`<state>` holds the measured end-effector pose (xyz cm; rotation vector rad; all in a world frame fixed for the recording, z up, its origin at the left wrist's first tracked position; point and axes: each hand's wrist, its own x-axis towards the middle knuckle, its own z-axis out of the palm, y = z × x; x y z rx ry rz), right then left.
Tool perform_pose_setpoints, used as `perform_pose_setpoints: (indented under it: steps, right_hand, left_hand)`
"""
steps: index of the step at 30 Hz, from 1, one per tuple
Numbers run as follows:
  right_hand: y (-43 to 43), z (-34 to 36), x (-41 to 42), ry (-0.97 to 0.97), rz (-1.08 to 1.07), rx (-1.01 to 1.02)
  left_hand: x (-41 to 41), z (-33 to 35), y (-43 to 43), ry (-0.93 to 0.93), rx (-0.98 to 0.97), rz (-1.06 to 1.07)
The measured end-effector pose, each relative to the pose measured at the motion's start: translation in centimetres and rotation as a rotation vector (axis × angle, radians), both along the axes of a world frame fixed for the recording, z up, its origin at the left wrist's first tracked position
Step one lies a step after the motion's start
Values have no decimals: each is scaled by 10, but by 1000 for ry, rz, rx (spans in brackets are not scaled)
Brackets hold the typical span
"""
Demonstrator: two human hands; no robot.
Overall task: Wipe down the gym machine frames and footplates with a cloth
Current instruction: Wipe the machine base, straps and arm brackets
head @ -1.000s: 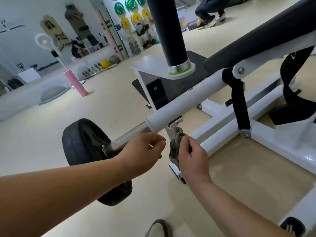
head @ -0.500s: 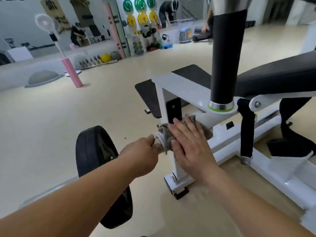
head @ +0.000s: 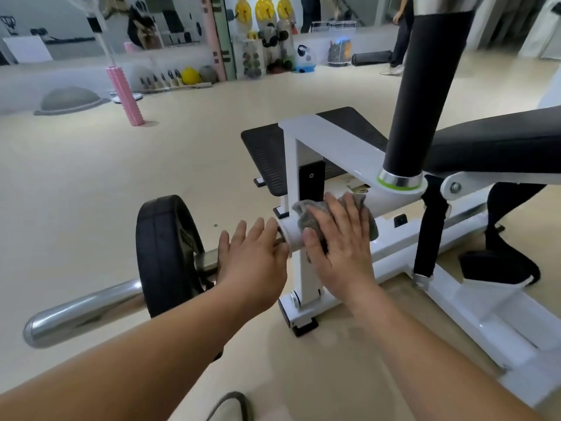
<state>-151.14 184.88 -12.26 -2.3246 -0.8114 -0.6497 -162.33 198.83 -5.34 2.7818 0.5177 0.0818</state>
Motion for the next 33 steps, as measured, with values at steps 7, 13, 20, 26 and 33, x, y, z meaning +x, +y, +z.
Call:
perform_pose_setpoints:
  steps: [7, 13, 20, 26, 33]
  right_hand:
    - [17, 8, -7, 174, -119, 229]
    - [-4, 6, 0, 11, 65, -11]
    - [8, 24, 11, 142, -236, 166]
    - [8, 0, -12, -59, 102, 5]
    - [-49, -5, 44, 203, -146, 55]
  left_hand:
    - [0, 11, 0, 111, -22, -12]
    - [0, 11, -4, 75, -59, 4]
    - [4, 18, -6, 29, -117, 58]
    - [4, 19, -6, 21, -191, 61]
    - [9, 21, -15, -93, -12, -178]
